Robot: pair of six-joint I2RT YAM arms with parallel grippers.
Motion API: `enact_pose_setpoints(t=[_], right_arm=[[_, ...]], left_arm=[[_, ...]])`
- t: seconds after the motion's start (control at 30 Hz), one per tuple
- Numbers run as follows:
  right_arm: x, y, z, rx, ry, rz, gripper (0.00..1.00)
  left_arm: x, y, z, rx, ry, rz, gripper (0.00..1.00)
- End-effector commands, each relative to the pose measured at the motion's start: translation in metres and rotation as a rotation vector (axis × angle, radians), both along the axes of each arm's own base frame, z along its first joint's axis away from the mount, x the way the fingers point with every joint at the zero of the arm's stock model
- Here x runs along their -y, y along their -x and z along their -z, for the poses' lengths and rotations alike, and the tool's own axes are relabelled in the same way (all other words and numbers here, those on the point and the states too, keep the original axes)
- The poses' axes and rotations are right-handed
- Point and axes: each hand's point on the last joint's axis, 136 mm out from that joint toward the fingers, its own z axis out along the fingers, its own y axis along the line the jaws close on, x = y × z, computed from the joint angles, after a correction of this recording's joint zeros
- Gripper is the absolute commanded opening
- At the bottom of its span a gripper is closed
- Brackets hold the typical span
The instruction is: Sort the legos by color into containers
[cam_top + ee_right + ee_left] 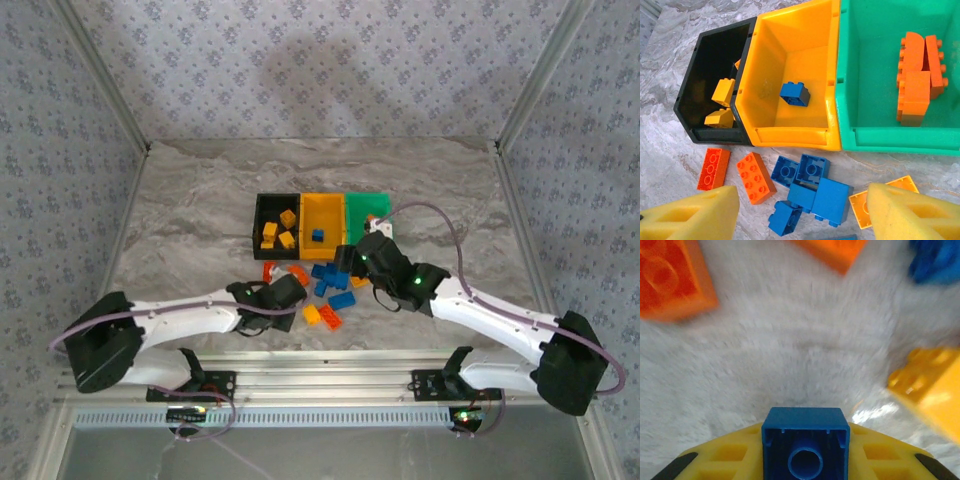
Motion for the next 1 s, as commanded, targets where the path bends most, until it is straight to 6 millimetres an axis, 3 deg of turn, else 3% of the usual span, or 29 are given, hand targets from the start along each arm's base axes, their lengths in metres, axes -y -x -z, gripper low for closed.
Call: enact_pose_setpoints(t=[0.0, 0.13, 0.2, 0.33, 0.53, 0.67, 0.8, 0.97], right_arm=[[0.008, 0.001, 0.001, 0.006, -0.01, 0.038, 0.7], [0.015, 0.003, 0.01, -0.014, -0.002, 0.057, 0.7], [0.02, 0.005, 0.014, -0.029, 0.004, 0.068, 0.7], [0.029, 0.009, 0.018, -0.041, 0.007, 0.085, 0.7], [0.041, 0.016, 0.019, -0.052, 0.01, 0.099, 0.7], [0.045, 0.02, 0.022, -0.065, 0.012, 0.095, 0.71], [0.043, 0.024, 0.023, -0.071, -0.002, 0.073, 0.71], [0.04, 0.027, 0.029, -0.093, 0.002, 0.048, 0.71]], left_arm=[[0.015, -0.033, -0.058, 0.095, 0.128, -0.018, 0.32], [0.036, -0.079, -0.107, 0.167, 0.227, -0.032, 0.32], [0.047, -0.102, -0.118, 0.178, 0.241, -0.037, 0.33], [0.064, -0.148, -0.118, 0.154, 0.246, -0.071, 0.31], [0.085, -0.194, -0.102, 0.15, 0.182, -0.091, 0.32], [0.092, -0.212, -0.086, 0.132, 0.151, -0.111, 0.37], [0.102, -0.216, -0.081, 0.1, 0.176, -0.114, 0.51], [0.114, -0.207, -0.117, 0.149, 0.25, -0.086, 0.76]])
